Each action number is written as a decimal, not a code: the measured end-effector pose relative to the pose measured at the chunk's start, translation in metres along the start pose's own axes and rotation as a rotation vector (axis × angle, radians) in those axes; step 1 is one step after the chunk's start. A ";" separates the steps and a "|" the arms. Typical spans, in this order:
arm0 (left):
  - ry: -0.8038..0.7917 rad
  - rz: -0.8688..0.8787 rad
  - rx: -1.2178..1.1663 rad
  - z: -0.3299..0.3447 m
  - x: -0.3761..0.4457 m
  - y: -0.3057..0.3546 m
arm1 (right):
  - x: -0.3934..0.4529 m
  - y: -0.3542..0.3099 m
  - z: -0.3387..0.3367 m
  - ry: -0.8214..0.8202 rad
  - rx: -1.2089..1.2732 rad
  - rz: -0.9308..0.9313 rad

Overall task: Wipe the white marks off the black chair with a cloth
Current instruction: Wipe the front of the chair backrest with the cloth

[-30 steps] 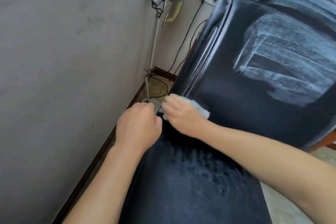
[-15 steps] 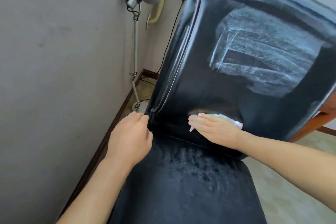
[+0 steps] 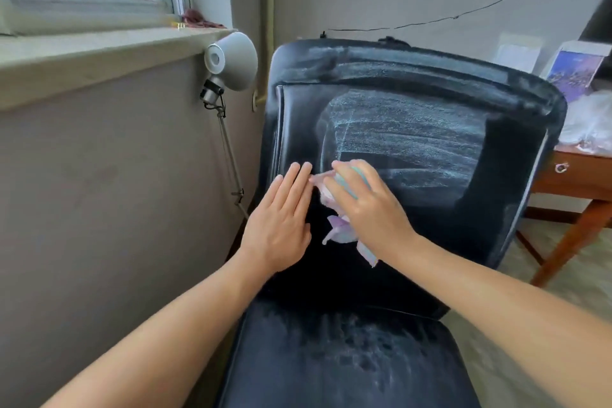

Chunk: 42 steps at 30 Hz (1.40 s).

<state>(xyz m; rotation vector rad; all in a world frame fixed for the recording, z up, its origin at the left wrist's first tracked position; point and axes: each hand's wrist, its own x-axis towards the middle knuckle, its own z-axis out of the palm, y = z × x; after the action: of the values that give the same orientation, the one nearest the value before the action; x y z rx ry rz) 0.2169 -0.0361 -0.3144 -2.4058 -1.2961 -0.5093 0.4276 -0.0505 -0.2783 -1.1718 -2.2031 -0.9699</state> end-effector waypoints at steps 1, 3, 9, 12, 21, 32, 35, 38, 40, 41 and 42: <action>-0.004 -0.002 -0.017 0.003 -0.001 0.000 | 0.011 0.003 -0.003 0.007 0.051 0.045; -0.001 -0.024 -0.048 0.008 -0.003 0.005 | 0.037 0.007 -0.010 0.017 0.153 0.108; -0.003 0.007 -0.019 0.009 -0.020 0.005 | 0.151 -0.004 0.018 0.267 0.034 0.203; 0.059 0.040 -0.057 -0.003 -0.022 -0.005 | 0.133 -0.024 0.047 0.346 -0.035 0.237; 0.408 -0.008 0.003 -0.028 0.031 -0.036 | 0.009 -0.038 0.062 0.031 0.071 0.217; 0.388 -0.037 0.030 -0.024 0.108 -0.060 | 0.155 0.024 0.002 0.382 -0.157 0.570; 0.391 -0.035 0.049 -0.017 0.104 -0.058 | 0.122 -0.008 0.029 0.389 -0.199 0.544; 0.378 0.013 0.041 -0.012 0.096 -0.057 | 0.074 -0.032 0.047 0.428 -0.189 0.580; 0.371 0.032 0.029 -0.009 0.089 -0.053 | 0.049 -0.037 0.055 0.387 -0.186 0.569; 0.375 0.024 0.021 -0.009 0.088 -0.049 | 0.035 -0.038 0.059 0.352 -0.197 0.551; 0.381 0.009 0.018 -0.010 0.088 -0.046 | 0.021 -0.040 0.063 0.310 -0.198 0.524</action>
<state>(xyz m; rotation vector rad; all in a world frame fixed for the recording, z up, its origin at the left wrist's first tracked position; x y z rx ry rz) 0.2220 0.0458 -0.2578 -2.1597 -1.1153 -0.8966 0.3784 -0.0074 -0.3195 -1.4723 -1.4767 -1.0632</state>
